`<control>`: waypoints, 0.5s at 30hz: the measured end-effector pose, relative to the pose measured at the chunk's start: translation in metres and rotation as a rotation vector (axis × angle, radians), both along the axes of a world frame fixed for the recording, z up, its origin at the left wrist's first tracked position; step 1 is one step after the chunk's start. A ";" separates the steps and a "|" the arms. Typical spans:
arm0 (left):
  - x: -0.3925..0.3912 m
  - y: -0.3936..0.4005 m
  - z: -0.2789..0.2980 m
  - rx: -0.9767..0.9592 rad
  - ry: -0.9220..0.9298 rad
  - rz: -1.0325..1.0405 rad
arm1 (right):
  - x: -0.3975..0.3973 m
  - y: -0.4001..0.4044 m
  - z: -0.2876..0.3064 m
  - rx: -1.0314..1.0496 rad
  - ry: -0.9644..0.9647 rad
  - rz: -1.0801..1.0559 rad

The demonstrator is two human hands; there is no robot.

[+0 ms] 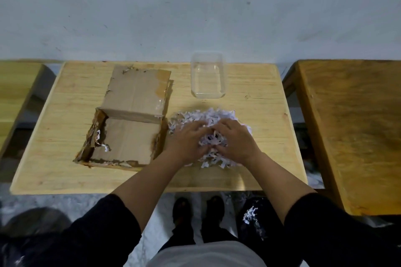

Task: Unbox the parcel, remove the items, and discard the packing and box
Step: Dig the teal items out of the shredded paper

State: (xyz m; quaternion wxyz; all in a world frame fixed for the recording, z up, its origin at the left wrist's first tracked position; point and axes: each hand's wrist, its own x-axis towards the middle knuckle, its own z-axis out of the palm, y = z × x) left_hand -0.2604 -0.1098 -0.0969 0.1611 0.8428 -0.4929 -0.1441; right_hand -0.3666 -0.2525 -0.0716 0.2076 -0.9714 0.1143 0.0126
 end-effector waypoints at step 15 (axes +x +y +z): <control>0.018 -0.017 0.002 -0.191 0.030 0.353 | 0.012 -0.051 0.003 0.206 0.001 -0.206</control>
